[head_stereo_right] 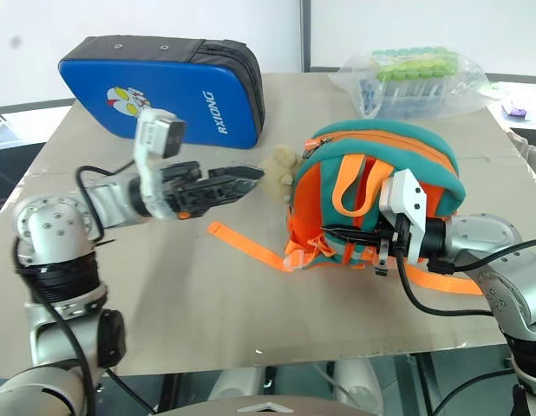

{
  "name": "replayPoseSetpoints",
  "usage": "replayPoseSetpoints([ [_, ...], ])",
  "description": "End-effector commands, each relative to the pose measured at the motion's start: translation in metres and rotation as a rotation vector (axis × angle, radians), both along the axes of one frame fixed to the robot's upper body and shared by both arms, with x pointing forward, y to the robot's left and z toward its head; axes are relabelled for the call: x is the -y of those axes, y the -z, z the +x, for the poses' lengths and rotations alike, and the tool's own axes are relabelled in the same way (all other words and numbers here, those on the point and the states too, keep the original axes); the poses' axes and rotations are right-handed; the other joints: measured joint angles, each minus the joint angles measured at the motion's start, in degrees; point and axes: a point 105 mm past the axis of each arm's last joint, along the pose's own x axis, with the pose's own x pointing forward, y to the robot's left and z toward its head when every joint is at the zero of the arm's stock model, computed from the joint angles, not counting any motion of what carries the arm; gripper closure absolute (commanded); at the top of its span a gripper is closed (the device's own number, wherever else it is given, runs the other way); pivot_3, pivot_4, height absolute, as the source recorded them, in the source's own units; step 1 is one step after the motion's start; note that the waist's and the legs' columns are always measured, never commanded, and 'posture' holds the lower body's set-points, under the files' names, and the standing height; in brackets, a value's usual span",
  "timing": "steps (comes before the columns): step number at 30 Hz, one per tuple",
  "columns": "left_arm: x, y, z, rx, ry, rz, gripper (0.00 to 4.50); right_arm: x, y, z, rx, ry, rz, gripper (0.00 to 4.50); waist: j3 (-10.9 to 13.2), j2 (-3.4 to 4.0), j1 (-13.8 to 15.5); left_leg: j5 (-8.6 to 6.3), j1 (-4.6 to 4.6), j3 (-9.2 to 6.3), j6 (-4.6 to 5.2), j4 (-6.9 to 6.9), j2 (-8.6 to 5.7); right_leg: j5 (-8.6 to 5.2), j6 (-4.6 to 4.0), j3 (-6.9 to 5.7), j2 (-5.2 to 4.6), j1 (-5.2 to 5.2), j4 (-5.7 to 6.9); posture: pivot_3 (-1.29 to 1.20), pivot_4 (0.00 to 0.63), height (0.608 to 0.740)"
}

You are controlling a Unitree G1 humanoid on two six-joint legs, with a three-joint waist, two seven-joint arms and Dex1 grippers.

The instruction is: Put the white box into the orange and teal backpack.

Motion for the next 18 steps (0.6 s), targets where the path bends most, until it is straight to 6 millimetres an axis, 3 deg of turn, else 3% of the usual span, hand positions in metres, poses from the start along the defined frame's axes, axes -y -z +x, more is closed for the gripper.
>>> replayPoseSetpoints([
  [1, 0.010, 0.004, 0.015, -0.018, -0.090, 0.063, 0.05, 0.000, -0.007, -0.010, 0.027, -0.011, -0.001, 4.50, 0.0, -0.01, -0.1, 0.00, 0.00, 0.01, 0.00, 0.01, -0.03, 0.00, 0.00, 0.00, 0.00, 0.01, 0.00, 0.00, 0.150, 0.740],
  [7, 0.017, 0.013, 0.029, 0.069, -0.186, 0.203, 0.05, 0.004, -0.005, -0.014, 0.019, 0.032, -0.007, 4.50, 0.0, -0.01, 0.0, 0.00, 0.00, 0.01, -0.01, -0.01, -0.19, 0.00, -0.02, 0.06, -0.02, 0.00, 0.00, 0.00, 0.150, 0.740],
  [10, 0.011, -0.003, 0.037, 0.116, -0.251, 0.183, 0.05, 0.004, -0.005, -0.016, 0.025, 0.047, -0.011, 4.50, 0.0, -0.01, 0.3, 0.00, -0.02, -0.01, 0.00, -0.01, -0.29, 0.00, -0.02, 0.04, -0.10, 0.00, -0.01, 0.00, 0.150, 0.740],
  [14, 0.001, -0.020, 0.025, 0.046, -0.175, 0.104, 0.05, 0.005, -0.005, -0.017, 0.026, 0.056, -0.007, 4.50, 0.0, -0.01, 0.0, 0.00, -0.03, -0.01, 0.00, -0.01, -0.30, 0.00, -0.01, 0.04, -0.12, -0.01, -0.02, 0.00, 0.150, 0.740],
  [18, 0.007, -0.004, 0.022, 0.045, -0.155, 0.191, 0.05, 0.004, -0.004, -0.017, 0.024, 0.053, -0.002, 4.50, 0.0, 0.00, -0.3, 0.00, -0.01, -0.01, 0.00, -0.02, -0.29, -0.01, 0.00, 0.04, -0.10, -0.01, -0.01, 0.00, 0.150, 0.740],
])
